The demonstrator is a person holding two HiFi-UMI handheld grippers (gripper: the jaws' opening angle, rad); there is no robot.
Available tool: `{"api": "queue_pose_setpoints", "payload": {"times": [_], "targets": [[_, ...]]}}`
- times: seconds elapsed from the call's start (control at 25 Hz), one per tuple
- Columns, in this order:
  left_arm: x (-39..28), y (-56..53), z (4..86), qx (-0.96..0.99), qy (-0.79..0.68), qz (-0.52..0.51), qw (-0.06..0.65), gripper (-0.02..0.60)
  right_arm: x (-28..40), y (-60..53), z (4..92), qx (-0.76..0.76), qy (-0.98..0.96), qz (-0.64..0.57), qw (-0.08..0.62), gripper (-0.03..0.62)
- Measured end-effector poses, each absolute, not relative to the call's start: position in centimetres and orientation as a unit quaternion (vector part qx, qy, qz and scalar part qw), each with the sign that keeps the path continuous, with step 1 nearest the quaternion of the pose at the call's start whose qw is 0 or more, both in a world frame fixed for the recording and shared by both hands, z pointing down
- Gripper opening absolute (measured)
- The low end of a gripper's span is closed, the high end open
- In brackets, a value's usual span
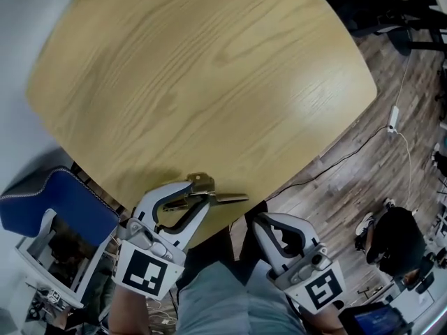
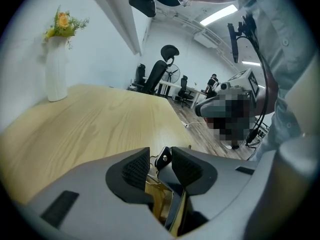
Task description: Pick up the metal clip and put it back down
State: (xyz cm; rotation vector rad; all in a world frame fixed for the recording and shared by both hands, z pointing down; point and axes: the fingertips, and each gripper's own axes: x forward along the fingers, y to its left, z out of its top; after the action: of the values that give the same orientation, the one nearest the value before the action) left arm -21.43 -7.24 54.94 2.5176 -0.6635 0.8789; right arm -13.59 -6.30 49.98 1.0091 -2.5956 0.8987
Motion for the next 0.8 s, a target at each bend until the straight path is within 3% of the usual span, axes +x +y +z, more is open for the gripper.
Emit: {"api": "queue_pose_setpoints", "payload": {"times": [0.16, 0.8], "targets": [[-21.0, -6.9, 55.0, 0.904, -0.2, 0.329, 0.186, 0.12, -13.3, -6.6, 50.0, 0.348, -0.879, 0.308, 0.104, 0.051], [-20.5, -6.1, 54.6, 0.906, -0.177, 0.325, 0.205, 0.086, -11.7, -7.7, 49.3, 0.376, -0.871, 0.303, 0.09, 0.051]]}}
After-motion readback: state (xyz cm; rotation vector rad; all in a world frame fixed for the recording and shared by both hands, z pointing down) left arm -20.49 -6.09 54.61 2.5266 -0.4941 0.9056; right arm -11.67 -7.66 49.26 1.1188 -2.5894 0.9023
